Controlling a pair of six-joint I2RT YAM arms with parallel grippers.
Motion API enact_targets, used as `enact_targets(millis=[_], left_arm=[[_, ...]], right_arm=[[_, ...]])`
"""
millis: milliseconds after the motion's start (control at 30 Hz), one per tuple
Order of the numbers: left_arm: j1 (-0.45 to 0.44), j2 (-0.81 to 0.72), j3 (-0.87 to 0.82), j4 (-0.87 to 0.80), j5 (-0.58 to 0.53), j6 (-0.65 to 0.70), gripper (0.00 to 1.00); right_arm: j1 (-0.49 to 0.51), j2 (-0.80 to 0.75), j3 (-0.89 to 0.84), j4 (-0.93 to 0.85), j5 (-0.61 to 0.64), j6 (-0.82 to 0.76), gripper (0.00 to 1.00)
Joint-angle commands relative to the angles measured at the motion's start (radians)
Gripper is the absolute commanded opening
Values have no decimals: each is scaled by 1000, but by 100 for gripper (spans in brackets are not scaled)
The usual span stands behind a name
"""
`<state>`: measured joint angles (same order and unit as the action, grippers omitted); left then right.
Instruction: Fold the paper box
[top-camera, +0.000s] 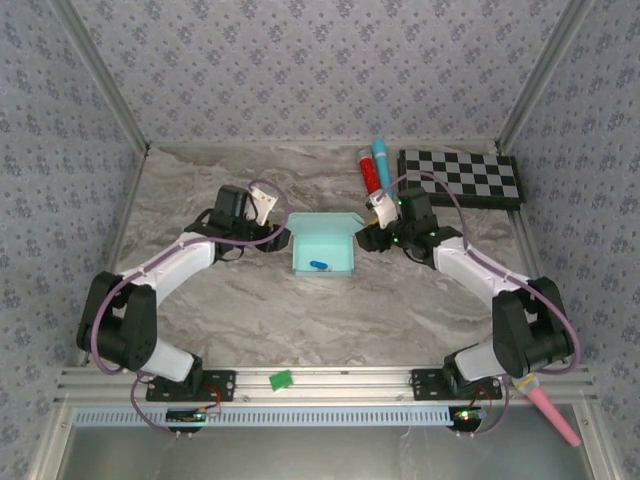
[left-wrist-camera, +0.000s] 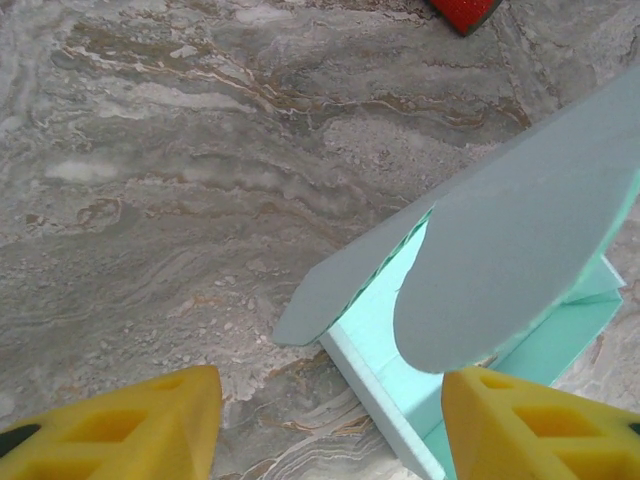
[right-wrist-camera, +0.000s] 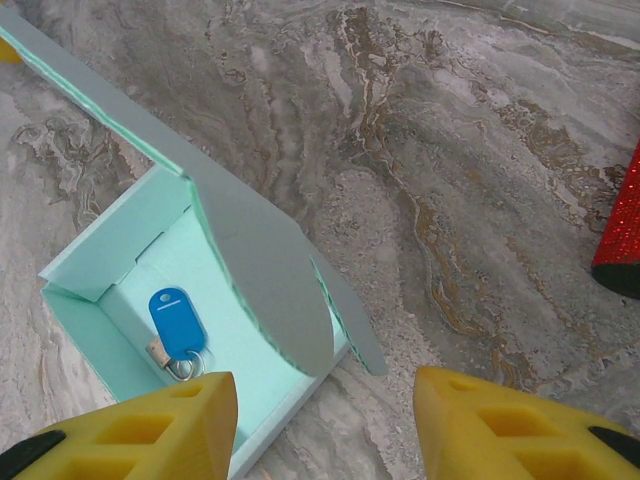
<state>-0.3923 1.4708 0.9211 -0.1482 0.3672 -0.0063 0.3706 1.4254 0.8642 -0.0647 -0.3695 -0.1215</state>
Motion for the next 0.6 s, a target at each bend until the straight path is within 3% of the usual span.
enact_targets(millis=[0,567], left_arm=[[5,25,51,35,53,13,55],[4,96,110,12,93,-10,36]], right_arm=[[-6,25,39,20,-31,-13,50],[3,73,58,48,-50,20,37]])
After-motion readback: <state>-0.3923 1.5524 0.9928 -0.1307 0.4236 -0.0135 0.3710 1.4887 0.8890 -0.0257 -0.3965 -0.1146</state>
